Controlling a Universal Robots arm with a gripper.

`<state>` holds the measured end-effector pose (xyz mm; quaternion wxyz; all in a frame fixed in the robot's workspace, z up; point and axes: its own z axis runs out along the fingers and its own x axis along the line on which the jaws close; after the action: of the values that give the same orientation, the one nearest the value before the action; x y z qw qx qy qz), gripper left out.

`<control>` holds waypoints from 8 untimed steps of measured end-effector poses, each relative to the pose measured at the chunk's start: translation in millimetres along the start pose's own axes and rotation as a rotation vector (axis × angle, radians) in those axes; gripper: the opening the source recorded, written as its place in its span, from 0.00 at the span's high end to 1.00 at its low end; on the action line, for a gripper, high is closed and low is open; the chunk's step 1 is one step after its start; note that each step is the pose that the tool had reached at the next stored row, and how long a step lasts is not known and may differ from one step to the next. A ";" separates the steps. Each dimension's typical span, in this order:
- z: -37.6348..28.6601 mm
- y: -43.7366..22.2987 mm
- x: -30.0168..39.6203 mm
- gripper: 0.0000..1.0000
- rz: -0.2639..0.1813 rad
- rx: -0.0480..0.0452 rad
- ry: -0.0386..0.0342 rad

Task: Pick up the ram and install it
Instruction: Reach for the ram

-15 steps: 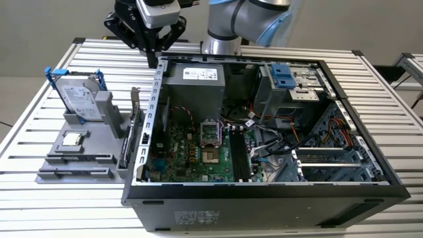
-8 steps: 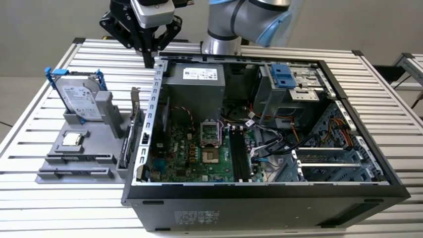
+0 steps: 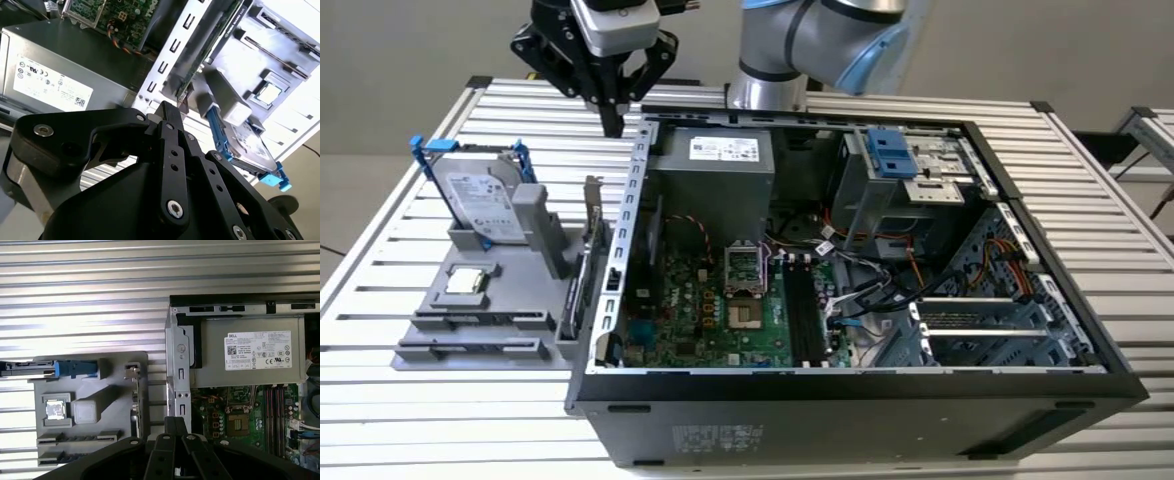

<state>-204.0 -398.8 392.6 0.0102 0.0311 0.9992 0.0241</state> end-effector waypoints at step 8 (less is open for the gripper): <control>-0.1 -0.5 7.2 1.00 -0.001 -0.0001 0.0000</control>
<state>-211.2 -398.8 392.6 0.0102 0.0305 0.9992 0.0241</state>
